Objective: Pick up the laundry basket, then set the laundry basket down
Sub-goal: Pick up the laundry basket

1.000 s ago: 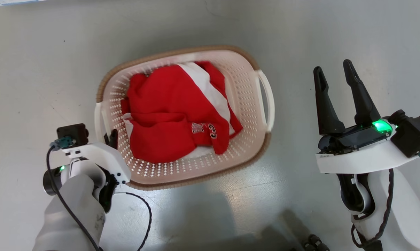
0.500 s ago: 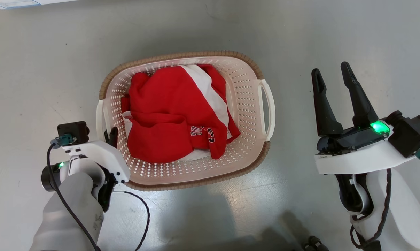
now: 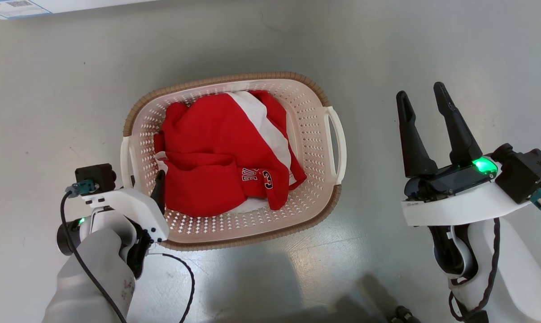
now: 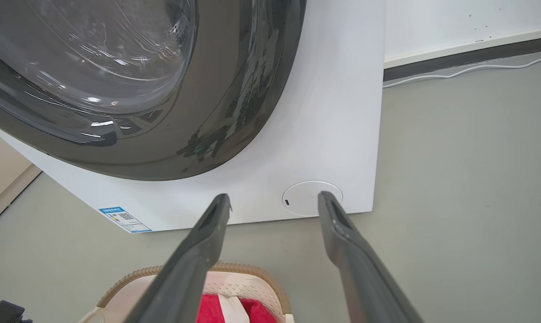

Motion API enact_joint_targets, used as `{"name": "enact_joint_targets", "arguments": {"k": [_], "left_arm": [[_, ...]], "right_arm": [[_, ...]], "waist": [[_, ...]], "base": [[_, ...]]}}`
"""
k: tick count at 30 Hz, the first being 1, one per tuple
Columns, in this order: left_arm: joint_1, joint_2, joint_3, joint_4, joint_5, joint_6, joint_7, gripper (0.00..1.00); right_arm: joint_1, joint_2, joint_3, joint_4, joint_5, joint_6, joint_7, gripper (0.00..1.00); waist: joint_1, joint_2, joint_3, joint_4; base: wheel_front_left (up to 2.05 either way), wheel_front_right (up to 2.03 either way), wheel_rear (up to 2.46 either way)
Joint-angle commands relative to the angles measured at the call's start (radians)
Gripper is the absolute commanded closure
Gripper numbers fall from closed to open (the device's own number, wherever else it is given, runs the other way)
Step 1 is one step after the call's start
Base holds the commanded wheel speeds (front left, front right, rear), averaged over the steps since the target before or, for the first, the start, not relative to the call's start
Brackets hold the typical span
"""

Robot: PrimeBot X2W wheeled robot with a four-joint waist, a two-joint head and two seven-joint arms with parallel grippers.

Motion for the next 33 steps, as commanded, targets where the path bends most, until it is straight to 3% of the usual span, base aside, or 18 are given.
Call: {"name": "enact_joint_targets", "arguments": {"k": [1,10,18,33], "left_arm": [[0.023,0.028,0.016,0.004,-0.012,-0.006,-0.006,0.00],[0.030,0.041,0.012,0.010,-0.008,-0.003,-0.006,0.00],[0.091,0.044,0.037,-0.057,0.014,0.004,-0.006,0.00],[0.248,0.016,0.158,-0.434,0.181,0.004,-0.006,0.00]], "right_arm": [[0.007,0.000,0.019,-0.018,0.008,0.007,-0.014,0.00],[0.009,-0.001,0.031,-0.003,0.014,0.007,-0.014,0.00],[0.032,-0.009,0.035,0.018,0.026,0.007,-0.014,0.00],[0.099,-0.021,0.013,0.042,0.034,0.007,-0.014,0.00]], "waist": [[0.0000,0.0000,-0.004,0.000],[0.0000,0.0000,-0.056,0.009],[0.0000,0.0000,-0.178,0.032],[0.0000,0.0000,-0.426,0.090]], "base": [[0.00,0.00,0.00],[0.00,0.00,0.00],[0.00,0.00,0.00],[0.00,0.00,0.00]]}}
